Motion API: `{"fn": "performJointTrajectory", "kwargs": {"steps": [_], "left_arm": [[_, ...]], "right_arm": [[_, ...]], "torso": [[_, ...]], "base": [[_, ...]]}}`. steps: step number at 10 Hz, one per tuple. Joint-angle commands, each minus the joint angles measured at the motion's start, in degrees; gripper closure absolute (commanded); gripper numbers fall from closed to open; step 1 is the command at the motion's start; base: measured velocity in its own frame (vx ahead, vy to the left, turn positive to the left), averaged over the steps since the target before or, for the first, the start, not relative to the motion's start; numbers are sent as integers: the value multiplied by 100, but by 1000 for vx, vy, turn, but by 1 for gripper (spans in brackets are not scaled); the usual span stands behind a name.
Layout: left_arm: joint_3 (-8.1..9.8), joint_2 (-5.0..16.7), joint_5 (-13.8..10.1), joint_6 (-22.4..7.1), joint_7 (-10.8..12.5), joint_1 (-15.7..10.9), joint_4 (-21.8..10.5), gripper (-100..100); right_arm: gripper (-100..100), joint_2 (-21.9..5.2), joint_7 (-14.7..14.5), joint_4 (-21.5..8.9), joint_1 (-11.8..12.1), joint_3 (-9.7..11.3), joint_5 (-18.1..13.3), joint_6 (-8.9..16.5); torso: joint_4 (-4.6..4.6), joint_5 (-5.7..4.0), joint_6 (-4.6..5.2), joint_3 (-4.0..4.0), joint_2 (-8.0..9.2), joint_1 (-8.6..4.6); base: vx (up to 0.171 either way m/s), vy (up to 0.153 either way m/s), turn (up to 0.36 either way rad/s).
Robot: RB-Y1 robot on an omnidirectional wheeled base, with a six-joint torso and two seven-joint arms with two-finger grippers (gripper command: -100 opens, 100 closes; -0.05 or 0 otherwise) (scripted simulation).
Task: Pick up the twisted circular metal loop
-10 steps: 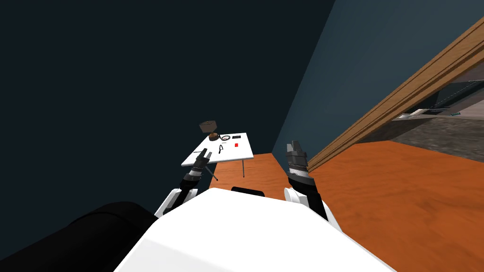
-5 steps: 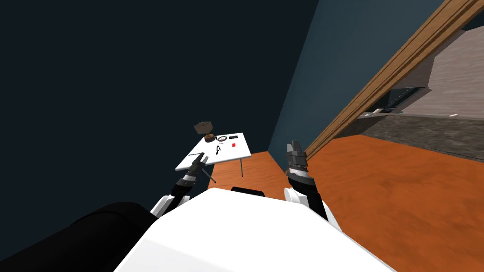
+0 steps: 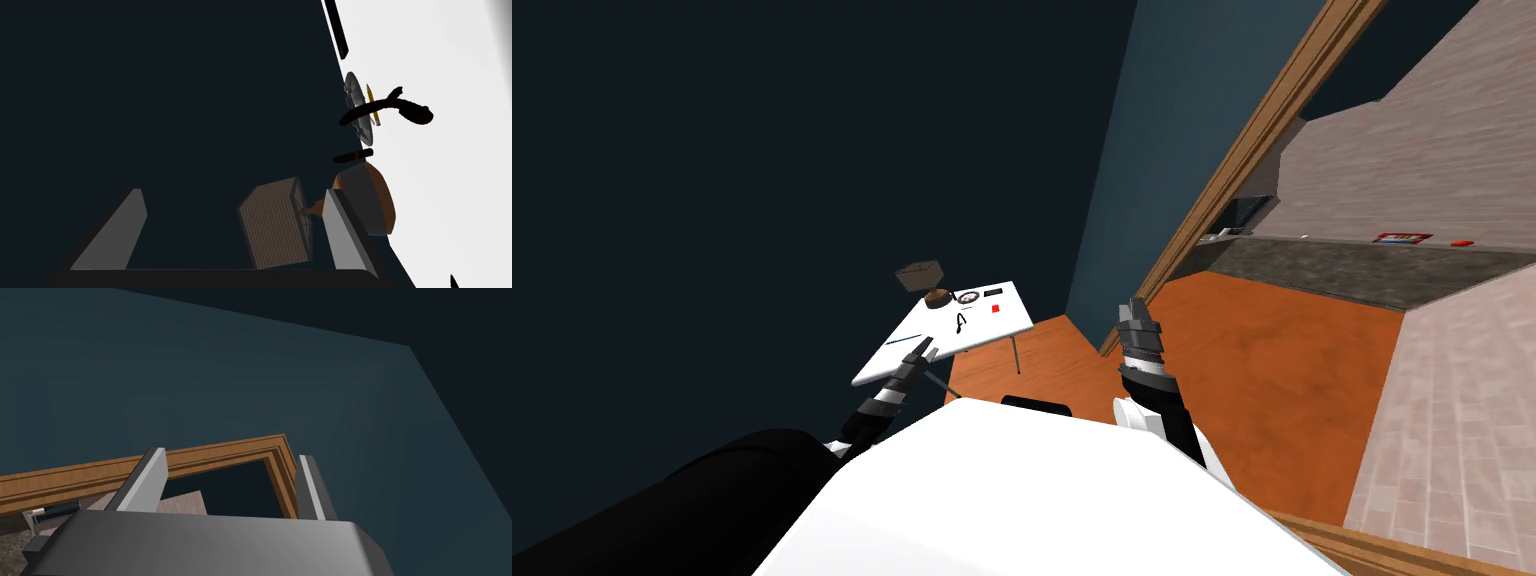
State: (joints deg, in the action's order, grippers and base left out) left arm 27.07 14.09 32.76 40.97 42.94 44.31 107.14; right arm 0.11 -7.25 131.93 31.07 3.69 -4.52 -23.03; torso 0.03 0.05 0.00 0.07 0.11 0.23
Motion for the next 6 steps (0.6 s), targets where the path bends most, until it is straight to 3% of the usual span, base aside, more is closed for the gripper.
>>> {"fn": "performJointTrajectory", "kwargs": {"steps": [1, 2, 3, 5, 6], "left_arm": [[176, 65, 163, 34, 237, 42, -123, -100], [391, 89, 383, 101, 425, 172, -285, -100], [391, 89, 383, 101, 462, 172, -285, -100], [756, 131, 801, 232, 853, 431, -615, -100], [820, 131, 809, 232, 889, 431, -616, -100]], "right_arm": [[0, 0, 0, 0, 0, 0, 0, 0], [0, 0, 0, 0, 1, 0, 0, 0], [0, 0, 0, 0, 0, 0, 0, 0], [0, 0, 0, 0, 0, 0, 0, 0], [0, 0, 0, 0, 1, 0, 0, 0]], "torso": [[0, 0, 0, 0, 0, 0], [-1, 0, -2, -3, -6, -1], [-1, -1, 1, -5, -8, -5], [-2, -1, 1, -7, -12, -5], [-2, 1, -1, -6, -10, 1]], "base": [[-27, 30, -204], [-23, 12, -342], [-17, 17, -162], [-21, 26, -352], [-21, 24, -211]]}}
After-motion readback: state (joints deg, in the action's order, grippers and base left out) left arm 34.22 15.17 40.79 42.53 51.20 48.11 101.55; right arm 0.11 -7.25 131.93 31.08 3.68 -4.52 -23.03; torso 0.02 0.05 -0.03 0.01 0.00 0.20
